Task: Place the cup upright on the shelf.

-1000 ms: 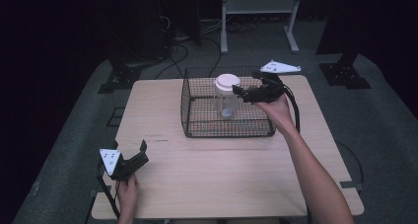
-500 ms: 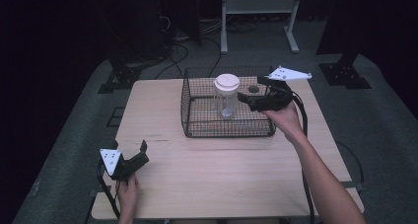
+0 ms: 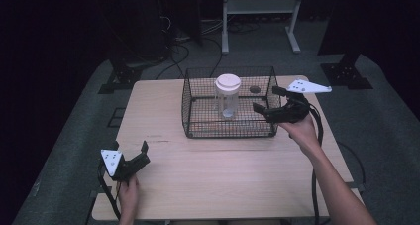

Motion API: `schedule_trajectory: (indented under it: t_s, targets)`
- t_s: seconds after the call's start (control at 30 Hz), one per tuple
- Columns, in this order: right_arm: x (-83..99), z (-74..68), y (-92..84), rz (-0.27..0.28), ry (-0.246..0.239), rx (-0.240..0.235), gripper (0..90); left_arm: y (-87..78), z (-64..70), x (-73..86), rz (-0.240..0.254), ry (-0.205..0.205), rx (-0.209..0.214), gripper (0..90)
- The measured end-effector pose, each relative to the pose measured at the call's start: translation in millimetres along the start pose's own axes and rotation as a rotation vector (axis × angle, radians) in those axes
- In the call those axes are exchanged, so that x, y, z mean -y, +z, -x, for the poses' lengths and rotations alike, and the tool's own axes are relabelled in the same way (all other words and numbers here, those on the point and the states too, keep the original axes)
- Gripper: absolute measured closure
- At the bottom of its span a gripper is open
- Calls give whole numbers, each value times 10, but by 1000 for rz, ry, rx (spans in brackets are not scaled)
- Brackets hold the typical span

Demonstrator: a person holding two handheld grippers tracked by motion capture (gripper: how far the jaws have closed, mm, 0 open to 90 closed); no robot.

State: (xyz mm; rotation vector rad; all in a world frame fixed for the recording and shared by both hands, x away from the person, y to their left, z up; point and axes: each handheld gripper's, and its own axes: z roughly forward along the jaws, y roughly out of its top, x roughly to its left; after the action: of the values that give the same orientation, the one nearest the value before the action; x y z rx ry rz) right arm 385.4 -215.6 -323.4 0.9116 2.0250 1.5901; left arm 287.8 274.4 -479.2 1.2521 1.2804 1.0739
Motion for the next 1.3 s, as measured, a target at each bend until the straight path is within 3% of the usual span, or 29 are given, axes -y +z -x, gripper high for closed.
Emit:
schedule_trajectory:
  t_s: [1.3]
  targets:
    - [557,12,-631,4,53,33,0,-1,1,1,-1,4,1,0]
